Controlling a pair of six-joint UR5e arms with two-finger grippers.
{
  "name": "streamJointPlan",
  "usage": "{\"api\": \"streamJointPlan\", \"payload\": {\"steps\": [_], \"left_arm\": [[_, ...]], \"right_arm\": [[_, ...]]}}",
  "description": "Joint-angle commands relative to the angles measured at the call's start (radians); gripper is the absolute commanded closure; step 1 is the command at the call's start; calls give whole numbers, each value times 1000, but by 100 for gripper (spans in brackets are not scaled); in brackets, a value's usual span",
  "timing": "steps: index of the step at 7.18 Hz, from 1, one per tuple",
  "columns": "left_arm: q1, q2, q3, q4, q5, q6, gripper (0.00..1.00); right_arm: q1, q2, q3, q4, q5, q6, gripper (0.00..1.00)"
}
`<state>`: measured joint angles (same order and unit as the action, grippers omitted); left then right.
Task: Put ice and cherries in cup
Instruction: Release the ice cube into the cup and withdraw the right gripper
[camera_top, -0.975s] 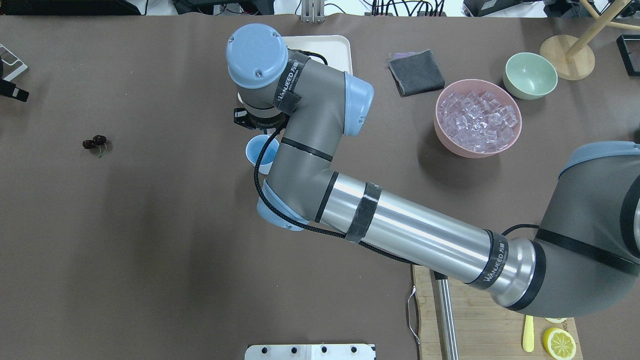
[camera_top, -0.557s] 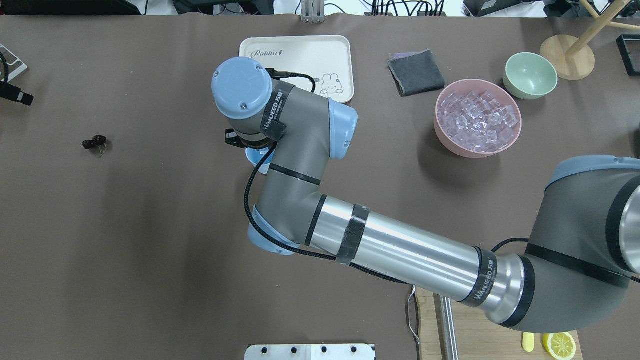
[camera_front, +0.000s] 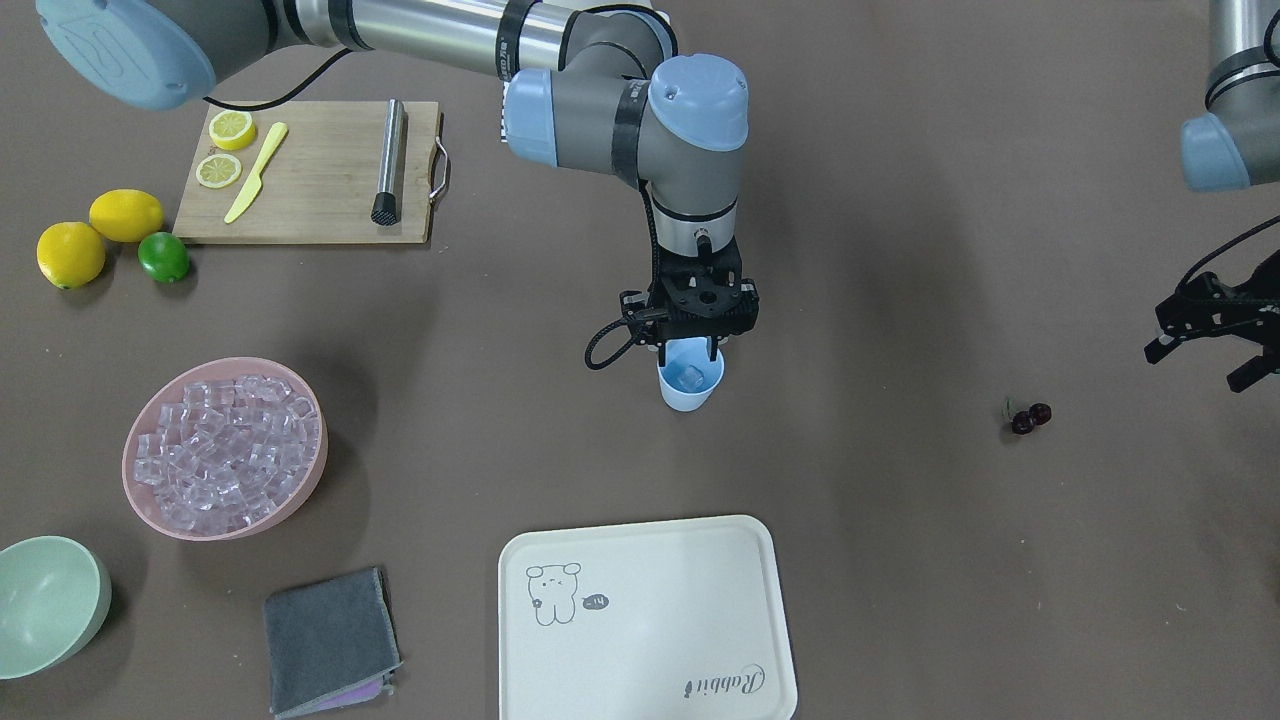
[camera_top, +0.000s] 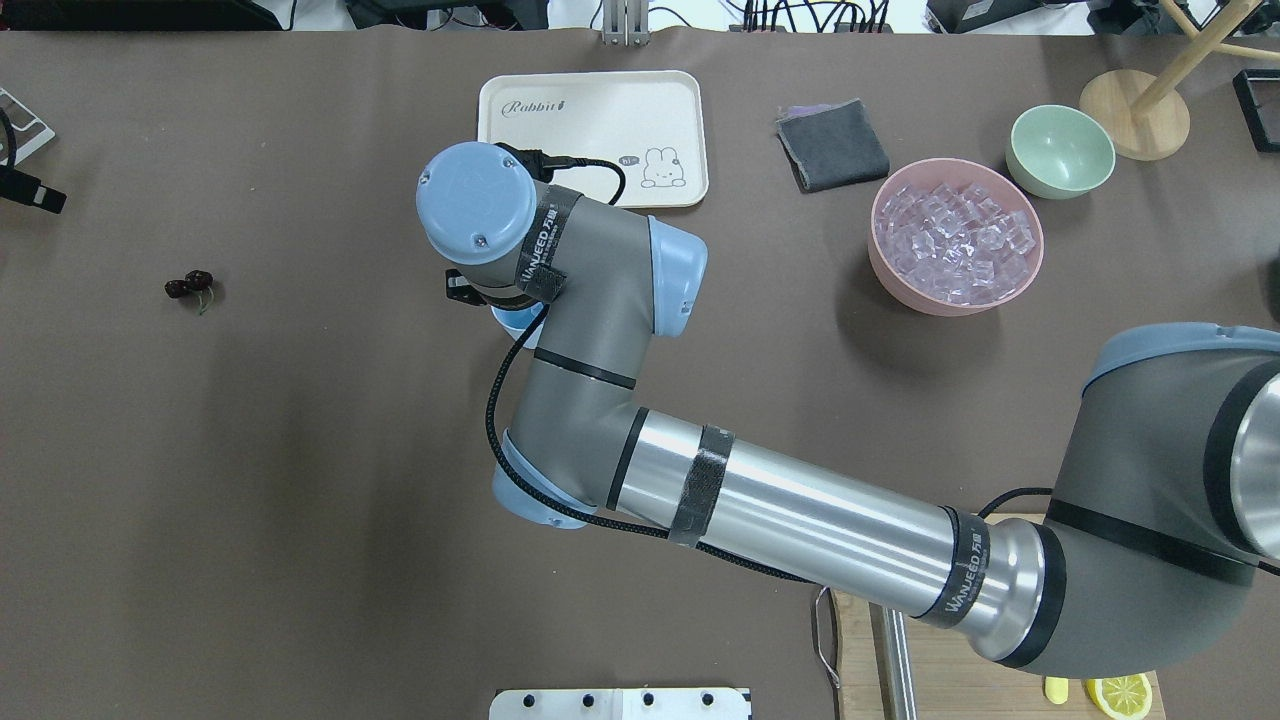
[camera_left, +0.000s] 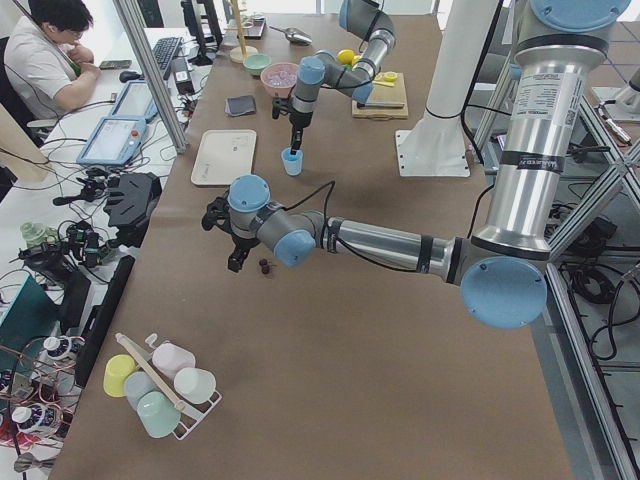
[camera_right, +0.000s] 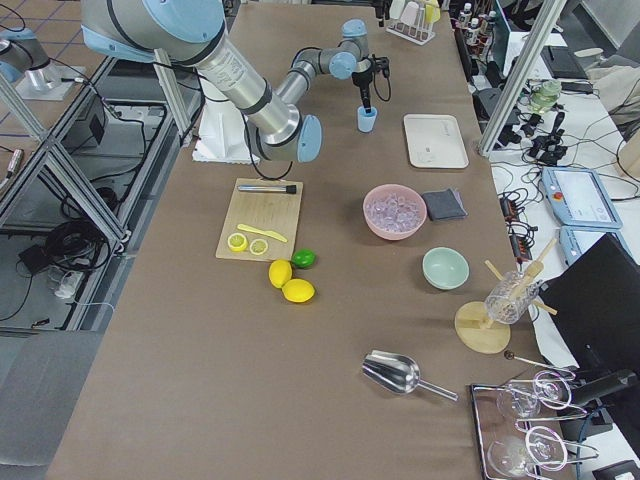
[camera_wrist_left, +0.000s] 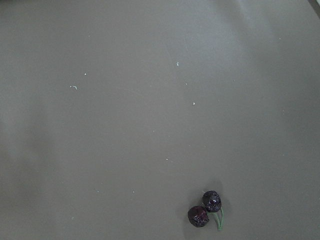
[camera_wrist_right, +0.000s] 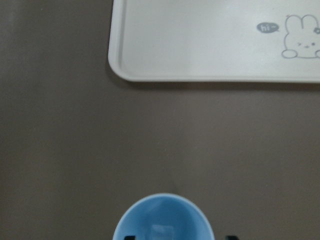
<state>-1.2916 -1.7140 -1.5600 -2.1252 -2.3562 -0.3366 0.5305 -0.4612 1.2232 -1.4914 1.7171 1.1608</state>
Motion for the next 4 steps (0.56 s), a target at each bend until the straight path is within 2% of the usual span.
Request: {"api": "streamJointPlan", "payload": {"steps": [1, 2, 4], "left_arm": [[0, 1, 5, -7, 0, -1, 2], [0, 11, -6, -16, 0, -13, 2], [3, 33, 0, -91, 2, -62, 2]], "right_arm": [[235, -95, 158, -169, 295, -217, 2], [296, -237, 280, -174, 309, -331, 2], [377, -527, 410, -150, 325, -645, 2]]}}
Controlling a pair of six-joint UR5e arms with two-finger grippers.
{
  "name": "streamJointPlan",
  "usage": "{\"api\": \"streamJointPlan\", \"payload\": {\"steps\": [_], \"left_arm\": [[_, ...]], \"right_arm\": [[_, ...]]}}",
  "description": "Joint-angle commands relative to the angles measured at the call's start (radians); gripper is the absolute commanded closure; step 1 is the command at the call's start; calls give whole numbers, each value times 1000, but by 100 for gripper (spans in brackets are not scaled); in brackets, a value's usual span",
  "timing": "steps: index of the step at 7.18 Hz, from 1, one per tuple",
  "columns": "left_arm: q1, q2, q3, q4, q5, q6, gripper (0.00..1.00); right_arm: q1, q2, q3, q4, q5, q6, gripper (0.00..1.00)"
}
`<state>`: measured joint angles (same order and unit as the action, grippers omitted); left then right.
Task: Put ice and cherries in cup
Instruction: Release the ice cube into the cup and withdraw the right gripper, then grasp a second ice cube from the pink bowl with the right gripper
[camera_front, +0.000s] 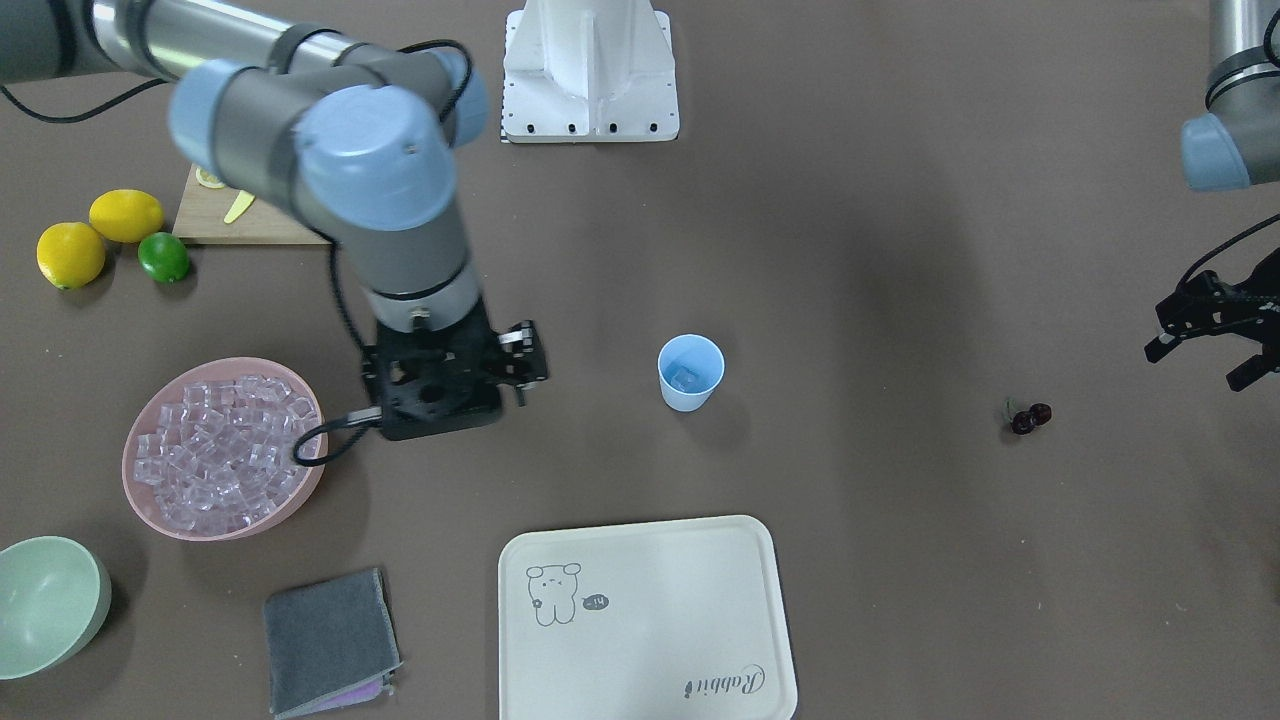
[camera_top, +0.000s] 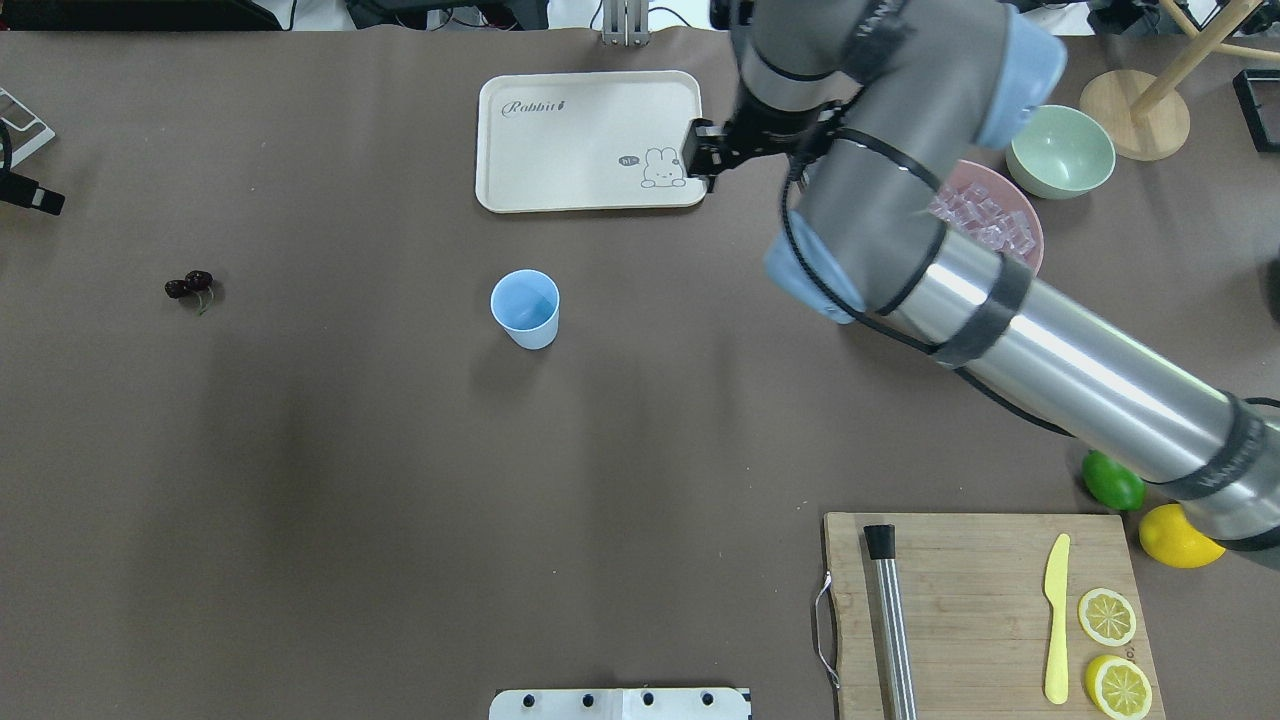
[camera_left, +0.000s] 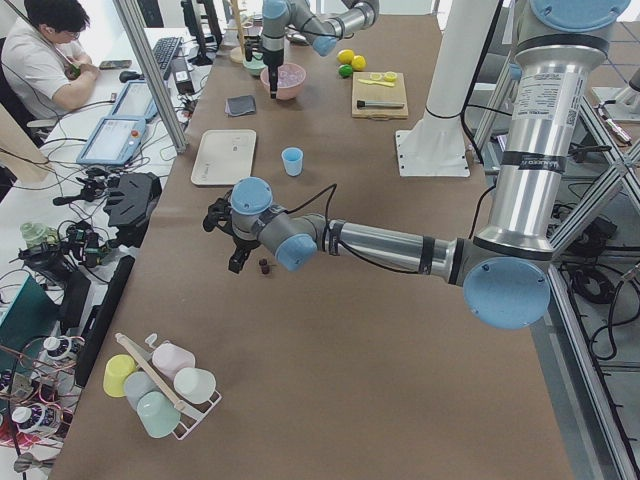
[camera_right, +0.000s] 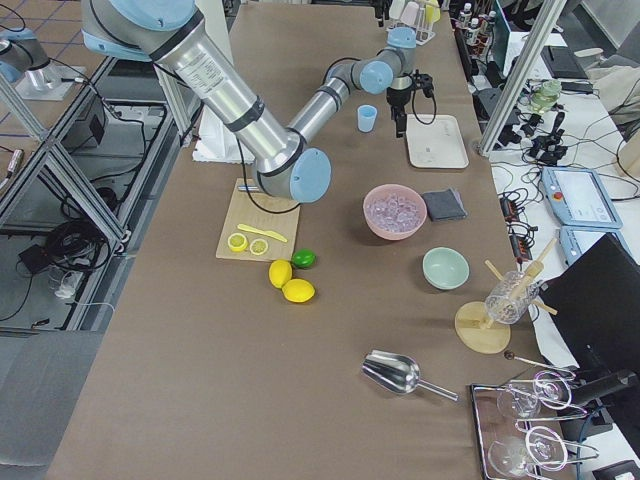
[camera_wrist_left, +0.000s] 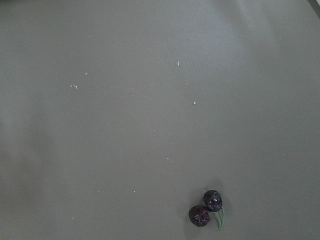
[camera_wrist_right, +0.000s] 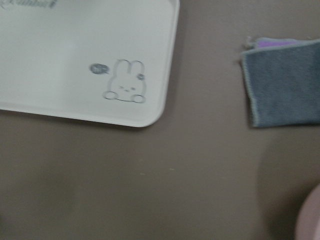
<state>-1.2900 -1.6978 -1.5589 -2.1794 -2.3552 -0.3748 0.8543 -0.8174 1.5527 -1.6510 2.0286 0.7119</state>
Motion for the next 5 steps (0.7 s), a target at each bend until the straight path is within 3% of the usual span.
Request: {"api": "streamJointPlan", "payload": {"steps": [1, 4, 5], "left_arm": [[1, 35, -1, -80, -1, -41, 2], [8, 36, -4, -118, -1, -88, 2], [9, 36, 0, -118, -1, -85, 2]], "right_arm": [[74, -224, 76, 37, 10, -251, 2], [106, -284, 55, 54, 9, -422, 3], [106, -293, 32, 124, 12, -411, 3]]}}
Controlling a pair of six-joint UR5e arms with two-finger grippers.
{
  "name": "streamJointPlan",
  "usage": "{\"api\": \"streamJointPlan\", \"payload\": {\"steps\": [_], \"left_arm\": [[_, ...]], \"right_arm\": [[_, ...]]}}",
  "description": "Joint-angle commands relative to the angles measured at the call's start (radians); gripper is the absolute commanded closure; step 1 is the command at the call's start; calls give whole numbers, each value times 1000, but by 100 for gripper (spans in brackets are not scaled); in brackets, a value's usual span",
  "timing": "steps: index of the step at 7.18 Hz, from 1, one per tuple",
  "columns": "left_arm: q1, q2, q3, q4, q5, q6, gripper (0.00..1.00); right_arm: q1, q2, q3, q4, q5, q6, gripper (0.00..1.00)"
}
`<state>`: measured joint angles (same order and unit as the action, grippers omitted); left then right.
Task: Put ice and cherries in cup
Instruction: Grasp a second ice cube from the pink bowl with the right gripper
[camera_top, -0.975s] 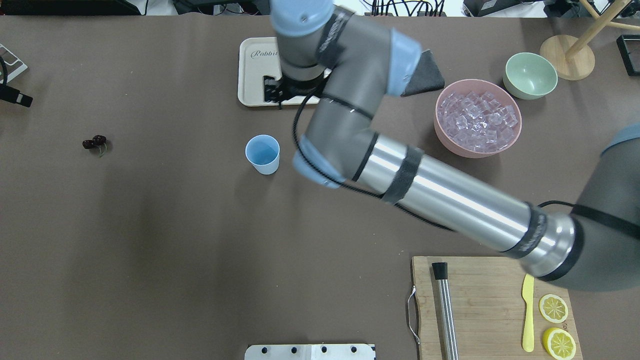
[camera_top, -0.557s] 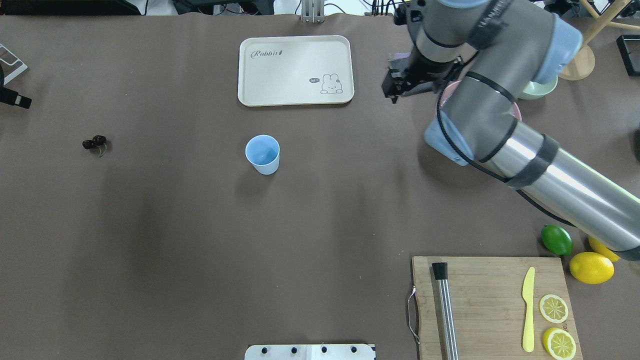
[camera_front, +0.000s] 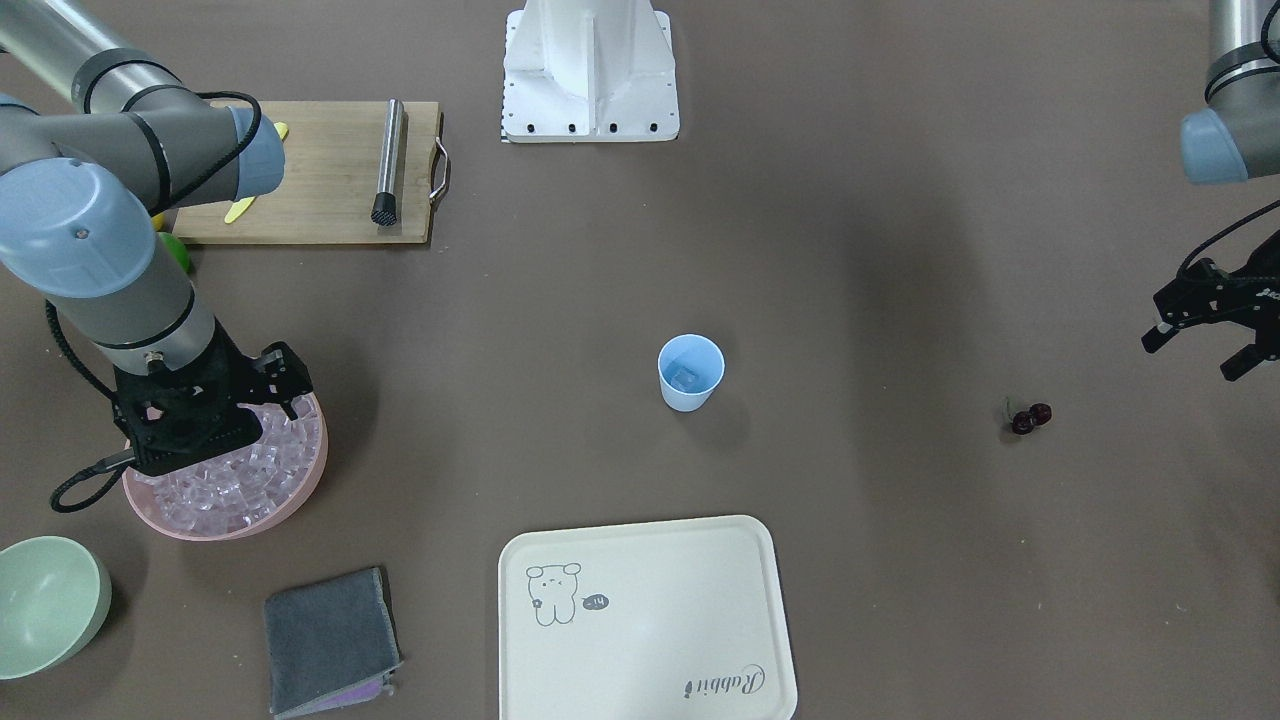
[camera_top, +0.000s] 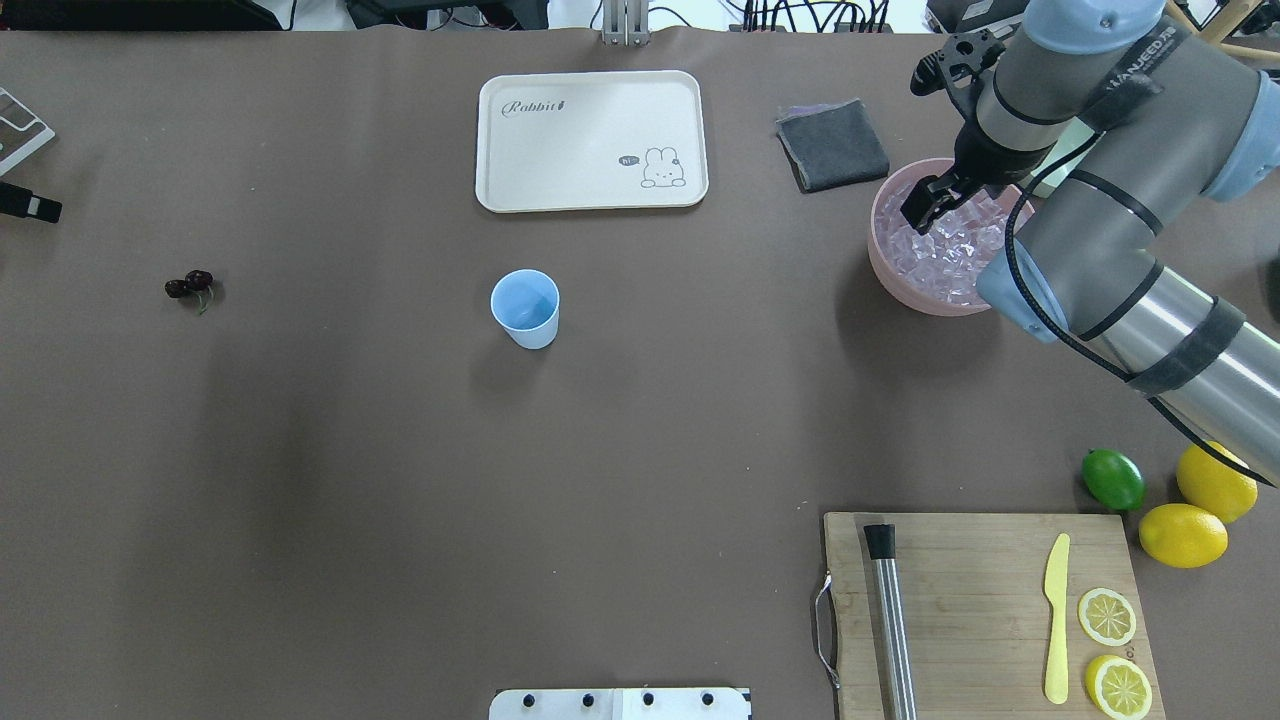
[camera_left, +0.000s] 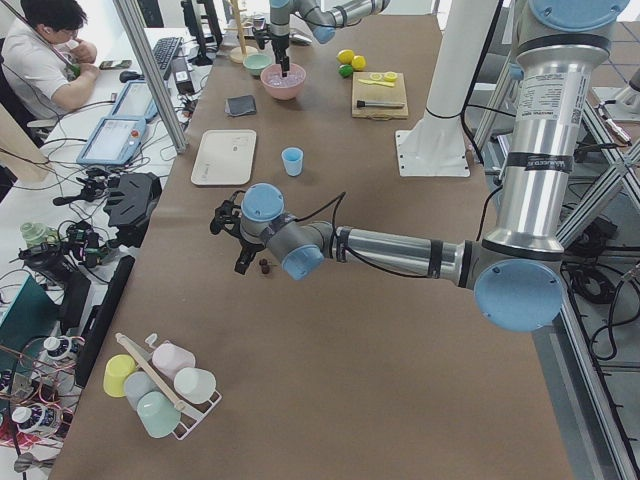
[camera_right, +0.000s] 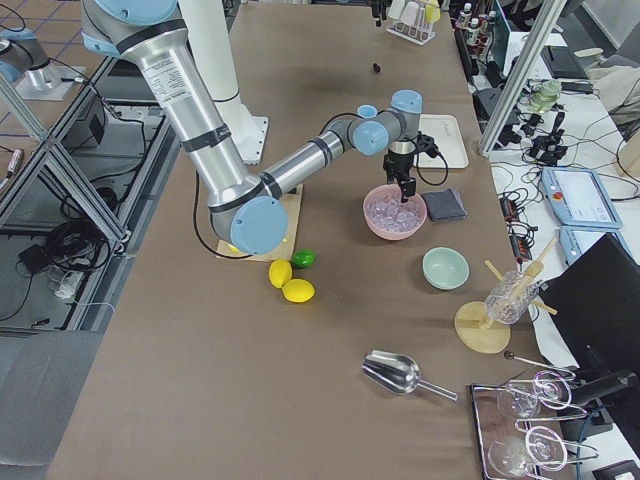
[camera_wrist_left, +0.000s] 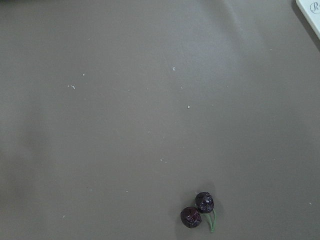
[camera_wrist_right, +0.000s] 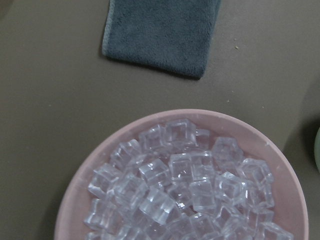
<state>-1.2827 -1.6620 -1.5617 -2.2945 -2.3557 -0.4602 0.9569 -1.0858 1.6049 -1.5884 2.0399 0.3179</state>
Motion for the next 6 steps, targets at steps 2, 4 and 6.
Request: {"api": "streamJointPlan", "payload": {"steps": [2, 4, 6], "left_arm": [[3, 1, 2, -3, -1, -2, 2], [11, -1, 3, -3, 1, -2, 2], [11, -1, 3, -3, 1, -2, 2]], "right_arm": [[-13, -20, -115, 202, -3, 12, 2], [-24, -17, -147, 217, -6, 10, 2], [-35, -11, -152, 217, -7, 12, 2]]}}
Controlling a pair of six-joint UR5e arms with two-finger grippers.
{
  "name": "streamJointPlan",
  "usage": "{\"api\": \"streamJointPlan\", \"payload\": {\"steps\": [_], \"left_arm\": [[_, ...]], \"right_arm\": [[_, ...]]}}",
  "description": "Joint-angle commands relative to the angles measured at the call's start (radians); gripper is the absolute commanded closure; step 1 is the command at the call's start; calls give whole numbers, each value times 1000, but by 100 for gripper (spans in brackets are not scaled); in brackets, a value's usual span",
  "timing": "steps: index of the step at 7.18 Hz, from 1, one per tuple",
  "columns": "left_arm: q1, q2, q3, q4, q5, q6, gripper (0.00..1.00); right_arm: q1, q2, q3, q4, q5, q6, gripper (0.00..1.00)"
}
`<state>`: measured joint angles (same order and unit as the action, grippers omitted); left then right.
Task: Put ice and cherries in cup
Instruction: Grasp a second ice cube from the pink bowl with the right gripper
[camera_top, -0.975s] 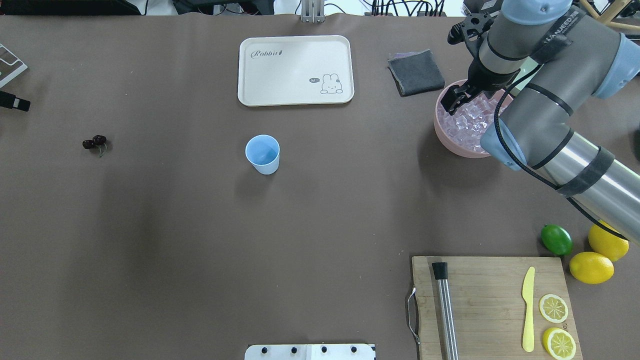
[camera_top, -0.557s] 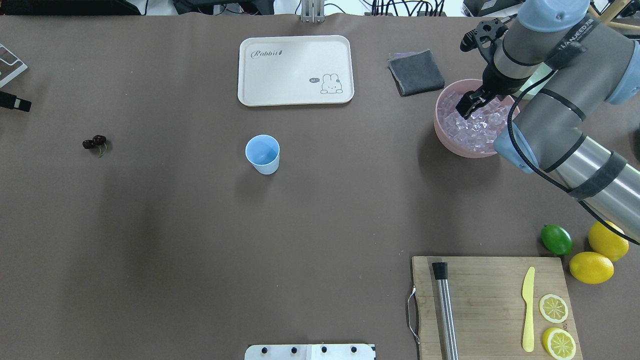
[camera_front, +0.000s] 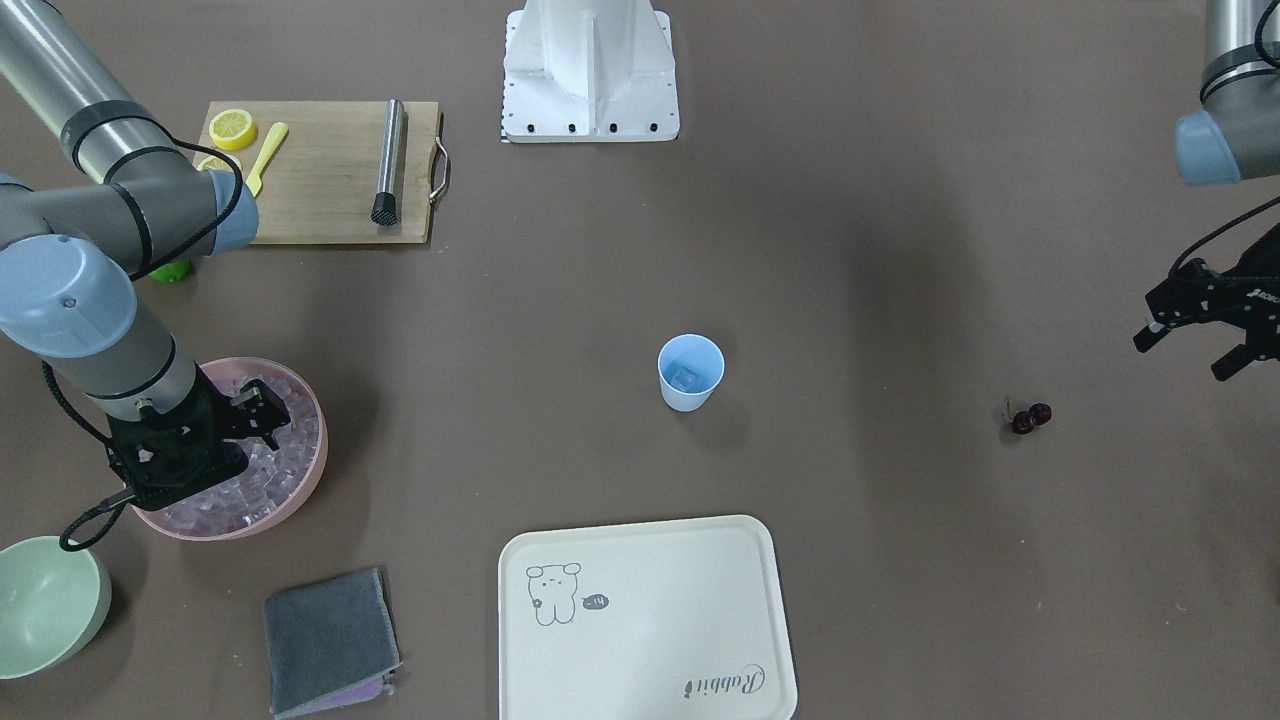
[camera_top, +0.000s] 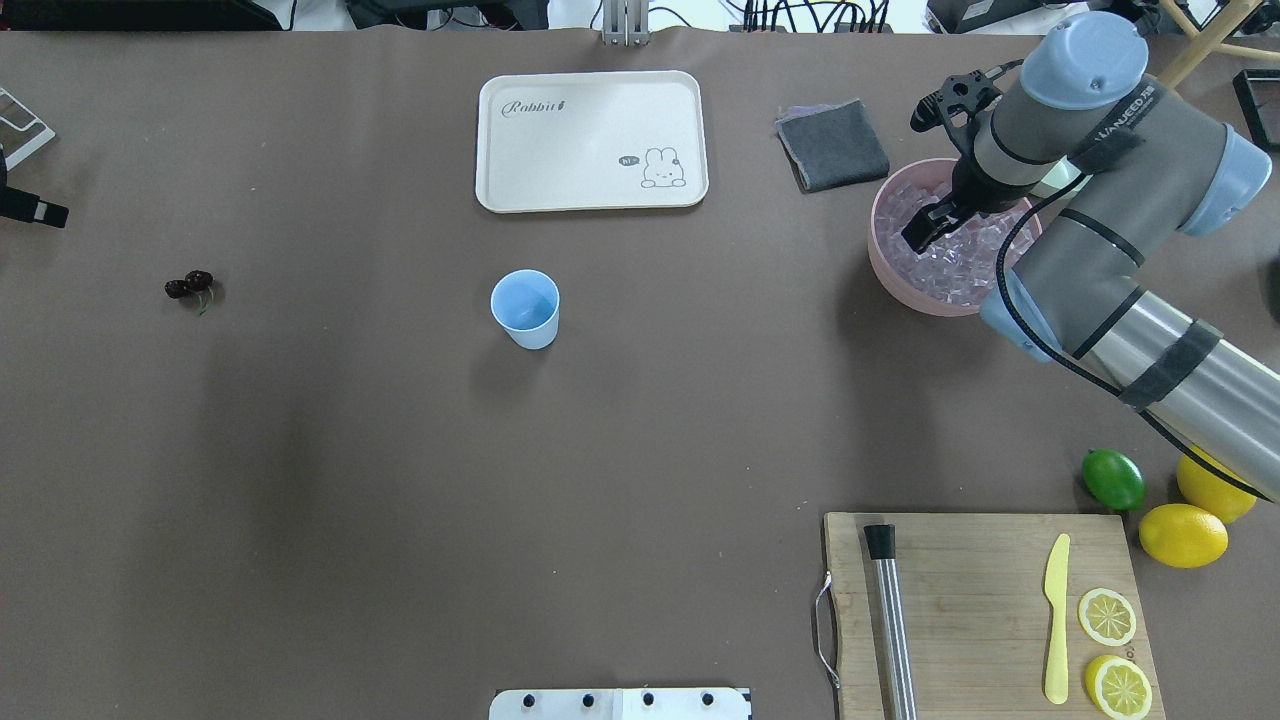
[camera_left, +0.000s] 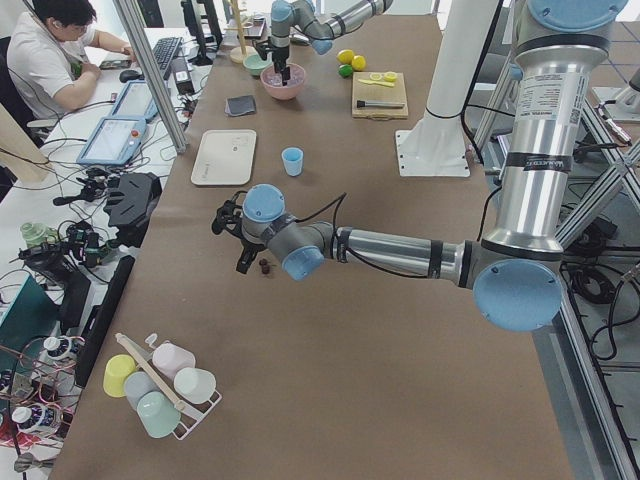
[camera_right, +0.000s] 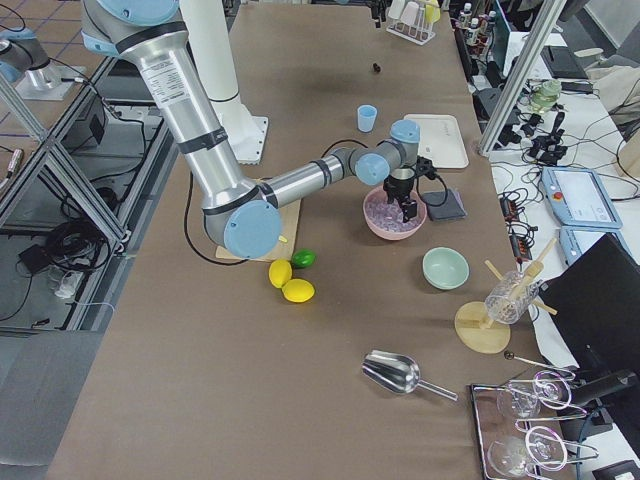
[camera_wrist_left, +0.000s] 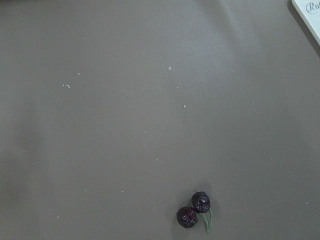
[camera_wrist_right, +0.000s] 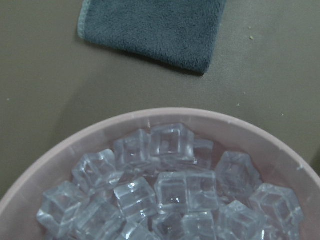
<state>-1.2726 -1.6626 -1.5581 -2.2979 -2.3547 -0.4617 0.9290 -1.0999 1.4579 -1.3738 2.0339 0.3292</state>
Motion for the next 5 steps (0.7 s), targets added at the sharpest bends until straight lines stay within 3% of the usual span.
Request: {"api": "streamJointPlan", "payload": {"steps": [1, 3, 4, 5], "left_arm": [[2, 0, -2, 0, 0, -2, 2], [2, 0, -2, 0, 0, 0, 2], [2, 0, -3, 0, 0, 0, 2], [2, 0, -3, 0, 0, 0, 2]], "right_arm": [[-13, 2, -8, 2, -1, 2, 2], [-21, 0, -8, 4, -4, 5, 2], [-24, 2, -8, 4, -6, 7, 9], [-24, 2, -8, 4, -4, 7, 30]]}}
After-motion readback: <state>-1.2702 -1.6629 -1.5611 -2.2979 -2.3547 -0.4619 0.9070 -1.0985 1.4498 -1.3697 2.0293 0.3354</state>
